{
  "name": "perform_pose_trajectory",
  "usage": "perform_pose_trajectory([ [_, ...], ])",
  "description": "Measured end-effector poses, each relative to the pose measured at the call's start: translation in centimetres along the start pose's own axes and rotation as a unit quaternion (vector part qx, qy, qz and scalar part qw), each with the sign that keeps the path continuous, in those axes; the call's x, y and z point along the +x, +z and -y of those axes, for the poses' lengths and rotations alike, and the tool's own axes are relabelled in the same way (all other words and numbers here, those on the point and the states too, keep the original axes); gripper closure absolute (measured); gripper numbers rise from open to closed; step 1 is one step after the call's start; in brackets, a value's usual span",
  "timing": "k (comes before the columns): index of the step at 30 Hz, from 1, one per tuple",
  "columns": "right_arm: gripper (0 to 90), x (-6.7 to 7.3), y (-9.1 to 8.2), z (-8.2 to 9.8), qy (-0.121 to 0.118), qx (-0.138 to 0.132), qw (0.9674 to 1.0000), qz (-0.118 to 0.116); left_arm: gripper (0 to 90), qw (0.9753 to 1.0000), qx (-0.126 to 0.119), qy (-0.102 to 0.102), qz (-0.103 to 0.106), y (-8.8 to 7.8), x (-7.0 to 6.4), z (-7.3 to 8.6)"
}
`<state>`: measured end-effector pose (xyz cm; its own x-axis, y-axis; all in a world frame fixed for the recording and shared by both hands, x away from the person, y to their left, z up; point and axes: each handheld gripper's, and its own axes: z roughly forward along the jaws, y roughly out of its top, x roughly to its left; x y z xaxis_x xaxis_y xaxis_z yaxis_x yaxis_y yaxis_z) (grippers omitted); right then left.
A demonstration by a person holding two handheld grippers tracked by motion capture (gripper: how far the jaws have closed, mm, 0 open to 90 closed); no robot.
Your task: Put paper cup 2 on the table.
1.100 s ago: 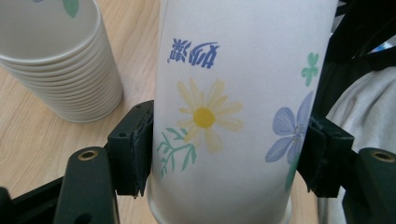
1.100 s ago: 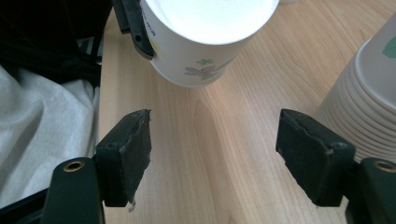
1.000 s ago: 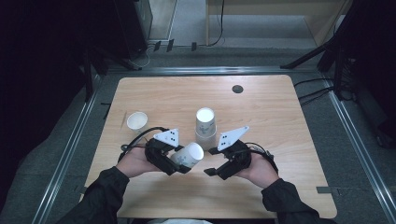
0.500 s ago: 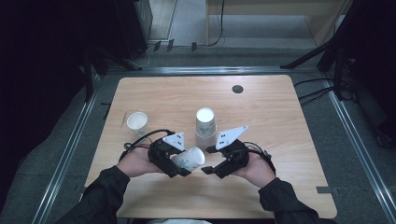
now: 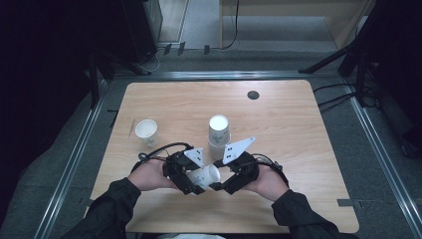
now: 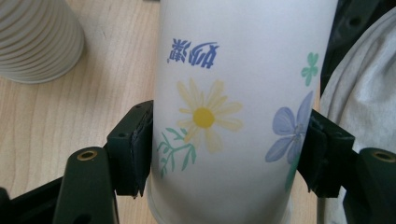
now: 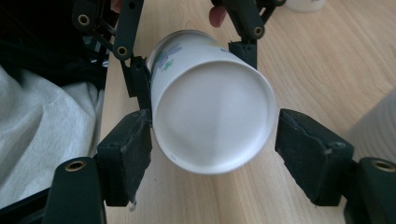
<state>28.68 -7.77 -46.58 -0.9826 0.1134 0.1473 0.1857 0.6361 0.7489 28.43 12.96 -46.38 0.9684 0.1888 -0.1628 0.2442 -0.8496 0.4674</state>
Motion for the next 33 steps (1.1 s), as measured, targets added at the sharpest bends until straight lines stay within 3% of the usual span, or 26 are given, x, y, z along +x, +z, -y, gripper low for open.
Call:
perform_pose_trajectory([
  [9,28.5,0.3,1.2,-0.4,-0.009,0.011,0.9998,-0.013,28.8,0.9999,0.012,0.007,-0.004,0.4,-0.3,-0.3],
  [19,34.4,0.3,1.2,-0.5,-0.009,0.018,0.9996,-0.021,27.9,0.9999,0.009,0.015,-0.001,0.4,-0.5,-0.2],
  [23,34.7,0.2,0.7,-0.6,-0.007,0.013,0.9996,-0.025,20.7,0.9999,-0.014,-0.002,0.002,0.0,-0.2,-0.1],
  [26,34.8,0.1,0.2,-0.7,-0.005,0.006,0.9998,-0.021,12.4,0.9995,-0.030,-0.005,-0.009,-0.2,-0.2,0.2],
  [31,34.8,-0.4,-0.5,-0.8,-0.003,-0.002,0.9997,-0.024,12.0,0.9984,-0.052,-0.021,-0.009,-0.8,0.0,0.7],
  [33,34.8,-0.6,-0.7,-0.8,-0.002,-0.009,0.9996,-0.028,11.8,0.9968,-0.071,-0.031,-0.015,-1.4,0.0,1.0],
])
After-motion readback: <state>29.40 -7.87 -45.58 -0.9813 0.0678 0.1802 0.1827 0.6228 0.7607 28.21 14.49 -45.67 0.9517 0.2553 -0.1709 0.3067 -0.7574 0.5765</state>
